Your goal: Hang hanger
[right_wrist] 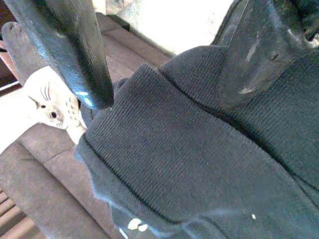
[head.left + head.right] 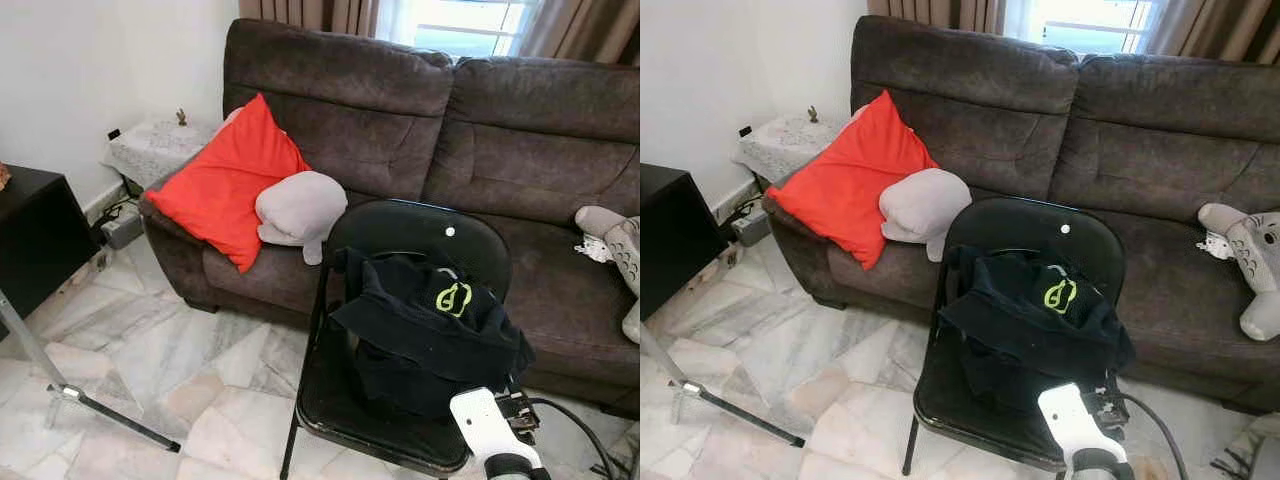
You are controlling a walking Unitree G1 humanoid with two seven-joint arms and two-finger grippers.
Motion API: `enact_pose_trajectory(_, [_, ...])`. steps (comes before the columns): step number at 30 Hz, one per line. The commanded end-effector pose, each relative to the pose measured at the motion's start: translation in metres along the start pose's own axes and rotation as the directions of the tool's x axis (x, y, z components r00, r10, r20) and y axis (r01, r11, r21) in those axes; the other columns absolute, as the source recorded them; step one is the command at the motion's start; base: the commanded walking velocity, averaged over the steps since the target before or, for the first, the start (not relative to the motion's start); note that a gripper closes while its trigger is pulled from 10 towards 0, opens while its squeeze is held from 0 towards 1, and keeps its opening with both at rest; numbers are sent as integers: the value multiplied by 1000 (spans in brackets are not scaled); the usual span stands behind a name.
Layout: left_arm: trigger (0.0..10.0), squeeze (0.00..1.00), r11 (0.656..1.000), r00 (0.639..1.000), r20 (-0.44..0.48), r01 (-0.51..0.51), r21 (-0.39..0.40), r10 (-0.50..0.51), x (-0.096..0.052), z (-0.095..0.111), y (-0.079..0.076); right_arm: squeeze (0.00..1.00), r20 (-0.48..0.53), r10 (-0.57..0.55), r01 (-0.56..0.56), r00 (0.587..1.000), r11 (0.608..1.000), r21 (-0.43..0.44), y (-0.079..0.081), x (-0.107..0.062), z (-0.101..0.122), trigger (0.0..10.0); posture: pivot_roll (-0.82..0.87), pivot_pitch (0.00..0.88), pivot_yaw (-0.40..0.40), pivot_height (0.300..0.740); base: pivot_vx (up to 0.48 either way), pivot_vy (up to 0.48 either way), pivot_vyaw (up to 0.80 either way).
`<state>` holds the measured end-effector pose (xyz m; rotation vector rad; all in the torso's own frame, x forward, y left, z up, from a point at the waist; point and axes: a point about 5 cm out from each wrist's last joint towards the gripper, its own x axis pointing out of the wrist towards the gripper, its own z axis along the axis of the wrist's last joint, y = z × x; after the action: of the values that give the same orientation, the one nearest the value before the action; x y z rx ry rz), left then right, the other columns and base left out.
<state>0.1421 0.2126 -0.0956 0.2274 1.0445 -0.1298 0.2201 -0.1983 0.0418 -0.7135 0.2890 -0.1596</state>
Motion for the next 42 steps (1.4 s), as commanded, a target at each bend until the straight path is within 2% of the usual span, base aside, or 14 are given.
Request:
enact_pose_trajectory(1, [10000, 0, 1000, 1000, -24, 11, -13, -11, 0, -5, -3, 0, -20, 0, 0, 1000, 1000, -5, 0, 1, -4, 10000, 20, 7, -31, 740, 0, 0, 0])
enact_pose_trajectory(10, [10000, 0, 1000, 1000, -24, 13, -17, -13, 0, -5, -3, 0, -21, -20, 20, 1000, 1000, -15, -7, 11, -6, 10000, 20, 9, -32, 740, 0, 0, 0])
enact_pose_trajectory(18, [10000, 0, 1000, 1000, -26, 13, -19, -14, 0, -5, -4, 0, -21, -68, 67, 997, 997, -28, -20, 20, -8, 10000, 21, 9, -32, 740, 0, 0, 0])
enact_pose_trajectory(25, [10000, 0, 1000, 999, -28, 17, -20, -18, 0, -5, -4, 0, -53, -60, 58, 997, 997, -41, -18, 19, -13, 10000, 22, 10, -31, 740, 0, 0, 0])
enact_pose_trajectory(30, [10000, 0, 1000, 999, -30, 20, -20, -21, 0, -5, -4, 0, -112, -30, 26, 993, 999, -44, -13, 20, -21, 10000, 23, 11, -30, 740, 0, 0, 0])
enact_pose_trajectory(42, [10000, 0, 1000, 999, -30, 19, -19, -19, 0, -6, -3, 0, -78, -46, 44, 996, 999, -21, -17, 26, -13, 10000, 24, 10, -29, 740, 0, 0, 0])
